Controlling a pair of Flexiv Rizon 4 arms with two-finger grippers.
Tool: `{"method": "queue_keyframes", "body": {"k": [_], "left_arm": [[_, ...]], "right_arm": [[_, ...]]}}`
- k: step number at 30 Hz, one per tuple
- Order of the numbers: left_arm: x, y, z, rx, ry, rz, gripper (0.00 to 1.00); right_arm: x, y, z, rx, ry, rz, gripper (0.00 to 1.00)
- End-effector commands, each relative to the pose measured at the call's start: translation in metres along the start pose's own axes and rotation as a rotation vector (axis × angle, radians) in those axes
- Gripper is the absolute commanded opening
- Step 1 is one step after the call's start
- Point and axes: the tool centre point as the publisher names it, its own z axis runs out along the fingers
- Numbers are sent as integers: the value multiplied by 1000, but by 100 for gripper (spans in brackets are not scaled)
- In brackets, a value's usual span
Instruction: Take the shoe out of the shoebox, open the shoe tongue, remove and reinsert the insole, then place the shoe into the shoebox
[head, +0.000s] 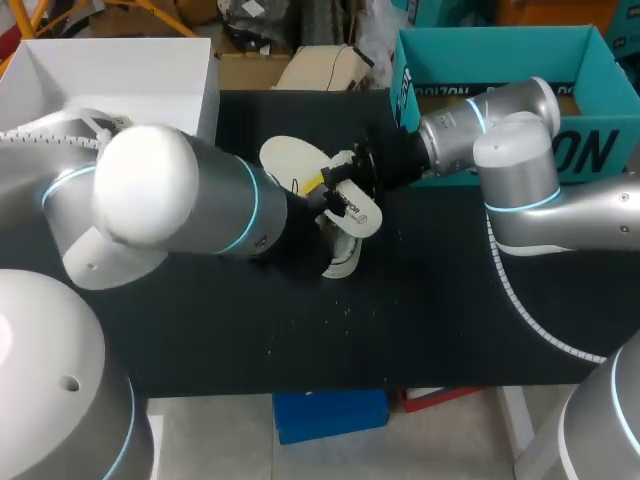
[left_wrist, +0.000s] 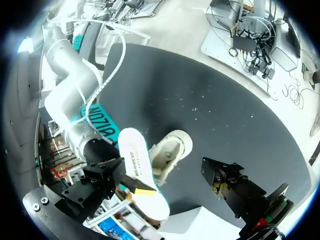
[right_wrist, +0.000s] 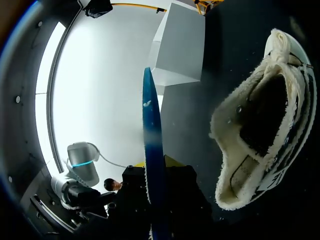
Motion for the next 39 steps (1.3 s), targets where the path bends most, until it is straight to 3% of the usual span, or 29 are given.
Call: {"method": "queue_keyframes", "body": {"k": [1,5,25,29,32,39], "left_arm": [[26,-10,5,-196,-381,-9,100],[42,-6,13,-192,-513,-70,100],[44,-5,17,-205,-489,-68,100],[56,-2,23,-205,-640,-58,100],[59,2,28,-255,-705,-48,100],[60,5,31,-249,-726,-47,100]], "right_arm": [[0,0,1,-2,0,0,0],[0,0,1,-2,0,0,0],[0,0,1,-2,0,0,0],[0,0,1,-2,0,0,0],[0,0,1,-2,0,0,0],[0,0,1,-2,0,0,0]]}}
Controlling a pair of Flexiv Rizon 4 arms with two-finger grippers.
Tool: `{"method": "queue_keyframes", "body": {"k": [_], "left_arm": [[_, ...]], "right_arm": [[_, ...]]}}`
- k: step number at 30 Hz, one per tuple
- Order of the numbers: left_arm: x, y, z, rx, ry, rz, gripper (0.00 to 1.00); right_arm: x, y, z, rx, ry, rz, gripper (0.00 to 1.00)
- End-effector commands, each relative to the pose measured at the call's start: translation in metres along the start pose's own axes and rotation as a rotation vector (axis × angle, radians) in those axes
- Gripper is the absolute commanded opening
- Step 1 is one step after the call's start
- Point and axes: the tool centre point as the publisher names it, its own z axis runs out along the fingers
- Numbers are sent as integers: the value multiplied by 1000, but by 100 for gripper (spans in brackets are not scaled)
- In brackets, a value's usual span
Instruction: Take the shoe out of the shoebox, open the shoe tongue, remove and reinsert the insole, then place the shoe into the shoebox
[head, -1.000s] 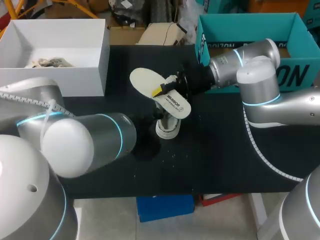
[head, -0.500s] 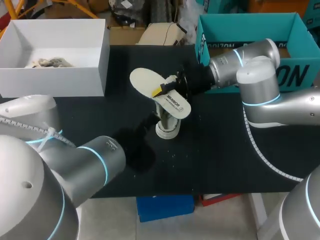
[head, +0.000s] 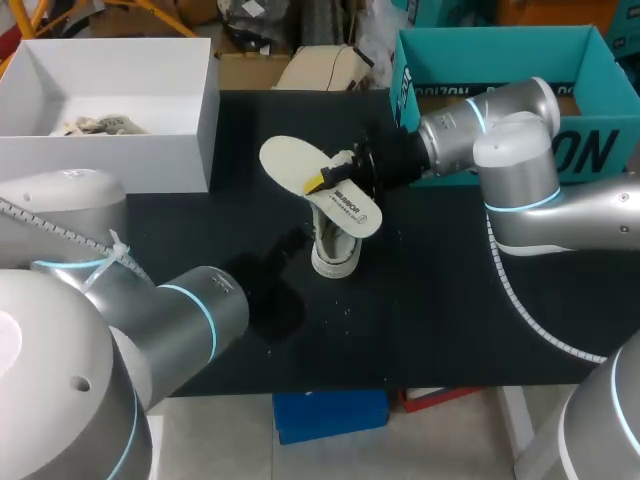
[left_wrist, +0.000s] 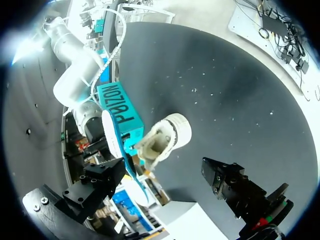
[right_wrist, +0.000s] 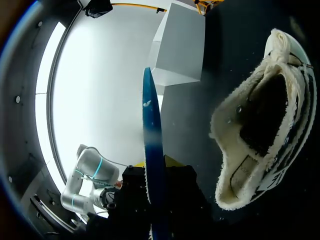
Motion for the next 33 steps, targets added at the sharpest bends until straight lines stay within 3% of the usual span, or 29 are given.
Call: {"method": "queue_keyframes", "body": {"k": [1,9,11,16,18,21,25,33], "left_arm": [[7,-6,3,-25,-429,1,100],[7,-6,3,-25,-429,1,100],[6,-5,-2,11,-531,-55,100],[13,-6,1,56,-610,-153,100],[10,-6,6,14,-526,-168,100],[-3,-8,4,-14,-487,-198,100],[-19,-7,-7,-44,-482,-249,100],[-39,3,-13,-181,-446,-404,100]], "right_arm": [[0,0,1,-2,0,0,0],[0,0,1,-2,0,0,0],[0,0,1,-2,0,0,0],[0,0,1,-2,0,0,0],[0,0,1,-2,0,0,0],[0,0,1,-2,0,0,0],[0,0,1,-2,0,0,0],[0,0,1,-2,0,0,0]]}}
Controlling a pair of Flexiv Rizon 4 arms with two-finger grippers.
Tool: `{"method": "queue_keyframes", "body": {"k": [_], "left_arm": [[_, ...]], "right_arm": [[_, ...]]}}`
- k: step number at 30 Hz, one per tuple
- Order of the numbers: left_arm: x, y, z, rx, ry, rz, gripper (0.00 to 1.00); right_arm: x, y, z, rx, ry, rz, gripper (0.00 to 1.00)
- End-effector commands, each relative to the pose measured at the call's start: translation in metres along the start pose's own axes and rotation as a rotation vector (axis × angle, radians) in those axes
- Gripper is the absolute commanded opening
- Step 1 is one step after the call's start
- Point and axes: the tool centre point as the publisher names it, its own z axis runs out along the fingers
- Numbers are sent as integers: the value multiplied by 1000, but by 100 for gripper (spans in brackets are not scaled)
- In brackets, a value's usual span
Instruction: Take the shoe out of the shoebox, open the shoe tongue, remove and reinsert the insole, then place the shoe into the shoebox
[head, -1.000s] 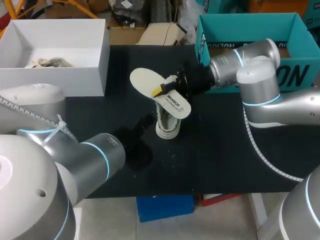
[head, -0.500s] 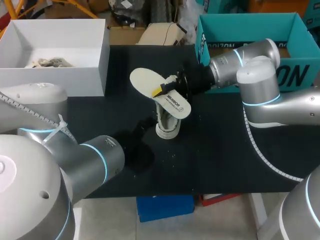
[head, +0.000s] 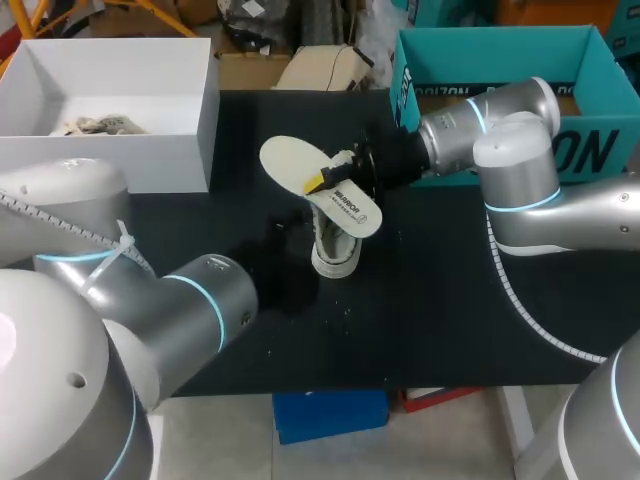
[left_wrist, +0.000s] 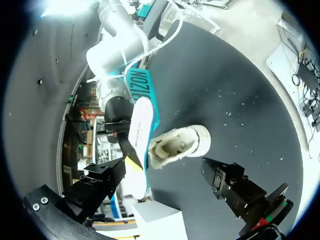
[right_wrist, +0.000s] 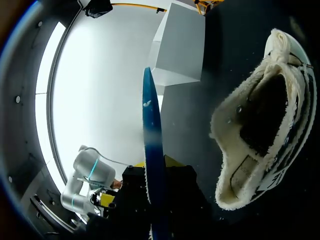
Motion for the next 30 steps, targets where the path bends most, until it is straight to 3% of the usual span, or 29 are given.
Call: {"method": "queue_keyframes", "body": {"k": [1,9,15,17,21,24,30], "left_arm": [[-7,-2,-4,-108,-397,-13,100],[-16,16,27,-245,-301,-106,100],[-32,33,41,-219,-261,-328,100],[-43,34,41,-171,-275,-408,100],[-68,32,31,-133,-321,-482,100],[-87,22,21,-102,-374,-404,100],[-87,22,21,-102,-374,-404,100]], "right_arm": [[0,0,1,-2,0,0,0],[0,0,1,-2,0,0,0],[0,0,1,-2,0,0,0],[0,0,1,-2,0,0,0],[0,0,1,-2,0,0,0],[0,0,1,-2,0,0,0],[0,0,1,-2,0,0,0]]}}
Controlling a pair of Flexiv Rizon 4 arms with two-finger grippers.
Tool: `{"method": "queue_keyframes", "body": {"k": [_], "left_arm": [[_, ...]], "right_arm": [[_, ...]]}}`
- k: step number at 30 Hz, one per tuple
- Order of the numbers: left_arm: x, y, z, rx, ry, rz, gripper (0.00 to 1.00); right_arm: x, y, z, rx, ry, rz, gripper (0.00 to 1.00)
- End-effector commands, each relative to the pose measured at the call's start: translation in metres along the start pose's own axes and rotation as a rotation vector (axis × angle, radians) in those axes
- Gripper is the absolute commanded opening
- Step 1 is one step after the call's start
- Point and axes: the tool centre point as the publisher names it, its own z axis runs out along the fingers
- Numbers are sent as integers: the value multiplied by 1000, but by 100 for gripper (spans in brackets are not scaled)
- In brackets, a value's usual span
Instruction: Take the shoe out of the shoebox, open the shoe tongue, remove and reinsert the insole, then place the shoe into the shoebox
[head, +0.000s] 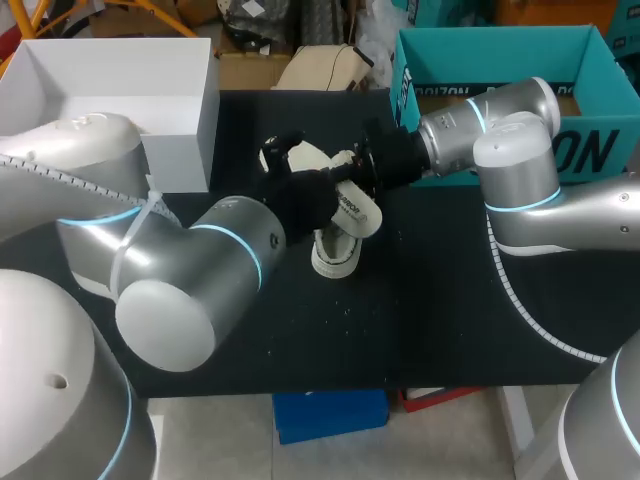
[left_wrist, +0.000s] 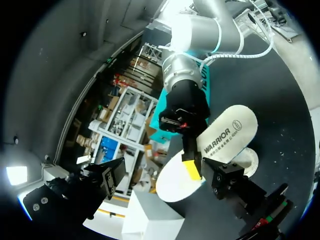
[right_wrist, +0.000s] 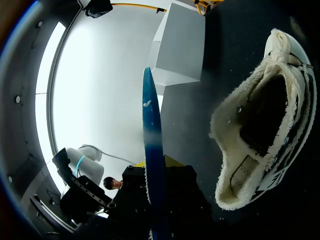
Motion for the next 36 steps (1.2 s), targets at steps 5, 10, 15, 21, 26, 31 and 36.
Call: {"method": "queue_keyframes", "body": {"k": [5,10,15,21,26,31,36], "left_arm": [[4,6,-7,16,-191,1,100],[4,6,-7,16,-191,1,100],[-19,0,-5,14,55,-311,100],[-48,-14,10,-51,193,-492,100],[-80,-10,38,-96,224,-659,100],[-109,0,60,-171,302,-732,100],[-132,5,67,-211,391,-817,100]], "right_arm": [[0,0,1,-2,0,0,0],[0,0,1,-2,0,0,0],[0,0,1,-2,0,0,0],[0,0,1,-2,0,0,0],[0,0,1,-2,0,0,0],[0,0,1,-2,0,0,0],[0,0,1,-2,0,0,0]]}}
